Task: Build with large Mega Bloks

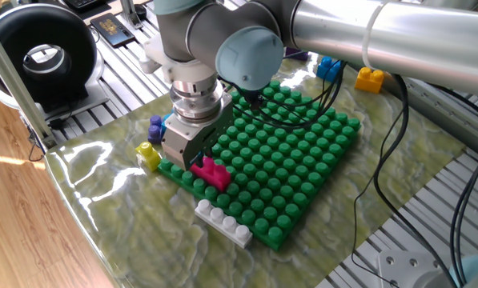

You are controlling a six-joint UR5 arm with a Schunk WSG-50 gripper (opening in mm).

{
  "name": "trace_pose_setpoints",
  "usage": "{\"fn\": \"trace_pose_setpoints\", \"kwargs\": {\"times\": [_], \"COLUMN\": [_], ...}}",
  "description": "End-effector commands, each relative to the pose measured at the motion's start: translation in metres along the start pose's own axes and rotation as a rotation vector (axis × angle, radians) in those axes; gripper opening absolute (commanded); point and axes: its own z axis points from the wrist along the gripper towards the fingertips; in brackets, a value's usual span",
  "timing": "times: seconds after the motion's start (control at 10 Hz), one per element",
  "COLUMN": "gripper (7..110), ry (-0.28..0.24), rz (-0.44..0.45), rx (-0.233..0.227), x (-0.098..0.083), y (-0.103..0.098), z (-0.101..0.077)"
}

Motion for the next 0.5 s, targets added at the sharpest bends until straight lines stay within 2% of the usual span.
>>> {"fn": "trace_pose_setpoints", "kwargs": {"times": [0.0,0.4], "gripper": [7,7], "ry": [-0.004,-0.010], "rz": [0.003,0.000], "rx": [-0.002,-0.001], "x": [-0.0025,-0.0051], "y": [-0.0009,-0.0011], "z": [0.0011,0.0030]}}
